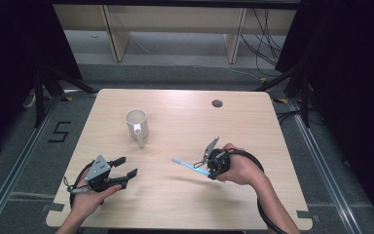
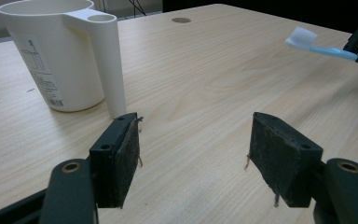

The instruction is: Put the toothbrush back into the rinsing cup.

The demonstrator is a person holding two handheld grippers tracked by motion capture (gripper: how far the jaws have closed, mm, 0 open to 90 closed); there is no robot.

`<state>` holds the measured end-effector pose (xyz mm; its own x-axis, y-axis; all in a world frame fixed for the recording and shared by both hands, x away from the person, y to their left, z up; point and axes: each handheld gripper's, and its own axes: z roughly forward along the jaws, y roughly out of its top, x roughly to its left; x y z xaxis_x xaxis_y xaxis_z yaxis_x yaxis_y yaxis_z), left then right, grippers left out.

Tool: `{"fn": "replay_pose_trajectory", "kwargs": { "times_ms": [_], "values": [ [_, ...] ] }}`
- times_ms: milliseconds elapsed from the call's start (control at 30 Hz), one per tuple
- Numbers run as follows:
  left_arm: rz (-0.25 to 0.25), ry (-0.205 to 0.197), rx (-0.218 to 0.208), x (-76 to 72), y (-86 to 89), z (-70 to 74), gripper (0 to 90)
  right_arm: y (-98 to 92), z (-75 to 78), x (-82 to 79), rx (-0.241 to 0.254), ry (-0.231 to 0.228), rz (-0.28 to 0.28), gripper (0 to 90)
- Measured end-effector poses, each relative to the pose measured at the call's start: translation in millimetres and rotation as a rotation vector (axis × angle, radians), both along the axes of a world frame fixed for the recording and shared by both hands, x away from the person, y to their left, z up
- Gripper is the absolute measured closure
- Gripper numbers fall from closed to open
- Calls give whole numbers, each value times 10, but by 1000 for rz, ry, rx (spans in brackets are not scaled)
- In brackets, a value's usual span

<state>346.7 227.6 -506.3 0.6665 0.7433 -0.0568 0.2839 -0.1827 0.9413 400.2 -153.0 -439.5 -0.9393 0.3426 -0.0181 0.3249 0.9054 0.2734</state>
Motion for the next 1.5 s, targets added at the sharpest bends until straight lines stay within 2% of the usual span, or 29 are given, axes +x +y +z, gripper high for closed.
{"fn": "replay_pose_trajectory", "kwargs": {
  "times_ms": [67,100,167,300,400,433,467,533,567,633,667,733,800,867,933,1100,1133,1167,1200,1233,1300,1500],
  "values": [
    [-2,2,-2,0,-7,3,326,-31,13,0,24,-19,19,794],
    [-3,0,-1,0,-9,5,326,-45,21,-13,35,-27,6,794],
    [-6,-1,-2,-3,-16,8,326,-81,25,-16,61,-46,17,794],
    [-12,1,-4,-6,-25,9,326,-137,20,-43,108,-64,-13,794],
    [-13,-3,-10,-1,-26,13,326,-174,3,-53,151,-82,-11,794],
    [-10,-1,-10,-3,-27,17,326,-183,0,-71,161,-78,-31,794],
    [-10,-2,-11,-3,-27,19,326,-194,-9,-62,177,-102,-19,795],
    [-12,-3,-17,0,-29,23,326,-215,-19,-70,210,-117,-24,795],
    [-16,-7,-26,6,-33,20,326,-221,-18,-83,219,-124,-43,794],
    [-18,0,-21,5,-41,33,326,-226,-24,-78,240,-140,-34,794],
    [-19,2,-21,6,-49,37,326,-226,-30,-93,261,-148,-51,794],
    [-27,0,-20,11,-68,49,326,-228,-39,-97,275,-154,-58,794],
    [-45,-2,-50,23,-97,66,326,-226,-57,-109,294,-167,-72,795],
    [-48,-6,-35,20,-125,109,326,-236,-66,-122,299,-173,-85,794],
    [-56,-9,-38,27,-157,137,326,-234,-110,-130,338,-193,-85,794],
    [-75,-11,-32,38,-222,172,326,-240,-170,-167,369,-217,-102,794],
    [-85,-15,-45,49,-239,167,326,-244,-177,-176,382,-219,-104,794],
    [-83,-7,-34,46,-247,176,326,-249,-178,-189,382,-217,-116,794],
    [-86,-3,-42,48,-263,175,327,-251,-184,-201,391,-224,-129,794],
    [-94,-5,-48,58,-275,173,327,-252,-189,-195,402,-227,-110,794],
    [-94,4,-48,65,-294,182,328,-251,-196,-215,416,-232,-136,794],
    [-113,-9,-69,102,-352,235,331,-207,-216,-227,453,-252,-142,794]
  ]
}}
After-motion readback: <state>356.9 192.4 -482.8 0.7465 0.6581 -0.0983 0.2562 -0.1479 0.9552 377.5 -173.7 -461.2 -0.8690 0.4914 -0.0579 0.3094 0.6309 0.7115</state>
